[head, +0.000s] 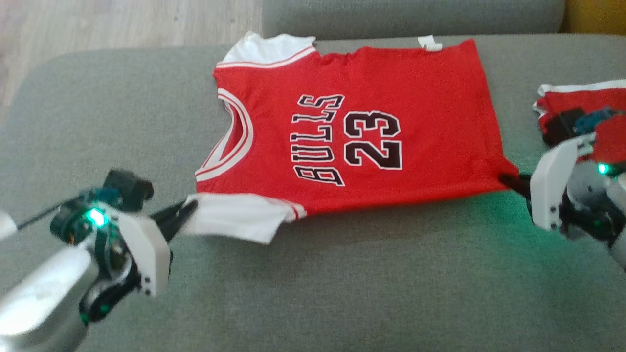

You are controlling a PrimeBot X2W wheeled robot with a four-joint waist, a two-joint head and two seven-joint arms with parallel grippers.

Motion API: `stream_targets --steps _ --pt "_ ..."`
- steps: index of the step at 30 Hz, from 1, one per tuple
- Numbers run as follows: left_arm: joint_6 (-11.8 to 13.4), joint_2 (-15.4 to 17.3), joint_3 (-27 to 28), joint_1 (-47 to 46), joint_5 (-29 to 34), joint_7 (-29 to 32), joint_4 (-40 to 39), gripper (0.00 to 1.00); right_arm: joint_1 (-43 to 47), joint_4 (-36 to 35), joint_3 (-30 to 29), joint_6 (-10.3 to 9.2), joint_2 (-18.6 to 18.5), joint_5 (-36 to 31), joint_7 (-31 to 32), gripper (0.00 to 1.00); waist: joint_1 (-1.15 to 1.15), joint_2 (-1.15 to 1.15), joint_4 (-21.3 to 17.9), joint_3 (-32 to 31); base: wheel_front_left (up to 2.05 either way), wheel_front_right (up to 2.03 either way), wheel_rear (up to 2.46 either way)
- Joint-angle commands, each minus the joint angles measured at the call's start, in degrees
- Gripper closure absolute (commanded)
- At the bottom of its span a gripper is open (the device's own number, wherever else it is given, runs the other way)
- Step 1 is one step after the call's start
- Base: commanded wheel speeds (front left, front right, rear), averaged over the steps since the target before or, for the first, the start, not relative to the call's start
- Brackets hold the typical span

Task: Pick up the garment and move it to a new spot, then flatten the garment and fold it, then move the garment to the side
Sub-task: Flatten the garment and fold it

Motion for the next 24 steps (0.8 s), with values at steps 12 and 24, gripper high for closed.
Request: stream_targets --steps 12,24 --pt "-1.92 -1.73 0.79 -17.23 3.18 1.07 10.65 1.00 -8.55 5.57 -4.70 -0.04 5.03 -1.24 -0.07 1.00 -0.01 0.00 -0.80 5.98 0.00 0.00 0.00" --pt "-2.20 -4.76 -7.93 -27.69 6.19 -2.01 20.59 1.00 -13.27 11.35 -4.85 -0.04 9.55 -4.57 -1.31 1.00 -0.01 0.00 -1.80 8.07 0.00 0.00 0.00"
